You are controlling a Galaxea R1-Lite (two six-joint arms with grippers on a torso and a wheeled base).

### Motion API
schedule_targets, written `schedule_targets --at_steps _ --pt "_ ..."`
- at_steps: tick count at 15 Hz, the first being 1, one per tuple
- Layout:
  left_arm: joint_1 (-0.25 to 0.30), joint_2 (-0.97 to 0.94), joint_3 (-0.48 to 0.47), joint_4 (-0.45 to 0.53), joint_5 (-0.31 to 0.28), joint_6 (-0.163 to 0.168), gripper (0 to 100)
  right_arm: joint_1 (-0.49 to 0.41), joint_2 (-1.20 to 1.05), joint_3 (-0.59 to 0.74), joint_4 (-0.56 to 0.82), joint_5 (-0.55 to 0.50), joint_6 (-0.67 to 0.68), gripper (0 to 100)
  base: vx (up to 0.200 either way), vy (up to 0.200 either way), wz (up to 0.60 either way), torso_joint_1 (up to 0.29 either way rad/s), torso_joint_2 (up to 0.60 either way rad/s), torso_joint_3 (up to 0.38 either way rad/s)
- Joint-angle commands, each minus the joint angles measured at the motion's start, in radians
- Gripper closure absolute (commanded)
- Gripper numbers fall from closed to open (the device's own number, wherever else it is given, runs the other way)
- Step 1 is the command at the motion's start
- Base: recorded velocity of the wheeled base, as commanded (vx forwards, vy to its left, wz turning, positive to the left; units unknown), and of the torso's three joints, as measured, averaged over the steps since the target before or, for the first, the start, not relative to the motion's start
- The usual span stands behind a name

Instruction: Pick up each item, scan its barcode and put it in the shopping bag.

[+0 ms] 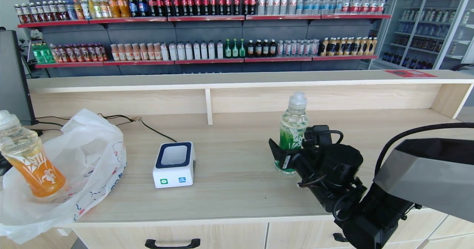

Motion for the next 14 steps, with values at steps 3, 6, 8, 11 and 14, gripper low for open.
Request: schedule_targets --at_steps 3,6,8,11,14 --pt "0.000 0.000 0.000 0.000 -0.001 0.000 0 0.001 0.000 -0.018 -0.001 -0.001 0.001 100 0.000 0.000 0.00 0.000 0.00 0.000" --pt "-0.002 0.000 0.000 0.000 -0.001 0.000 0 0.007 0.007 -0.024 -0.001 -0.005 0.004 100 0.000 0.000 0.00 0.000 0.00 0.000" --pt "0.000 0.000 0.000 0.000 -0.001 0.000 0 0.005 0.003 -0.021 -0.001 -0.005 0.004 100 0.000 0.000 0.00 0.000 0.00 0.000" --pt "0.000 0.000 0.000 0.000 -0.001 0.002 0 0.007 0.004 -0.021 -0.001 -0.005 0.004 100 0.000 0.000 0.00 0.000 0.00 0.000" --pt "-0.002 0.000 0.000 0.000 -0.001 0.000 0 0.036 -0.017 -0.015 -0.001 -0.047 0.014 100 0.000 0.000 0.00 0.000 0.00 0.000"
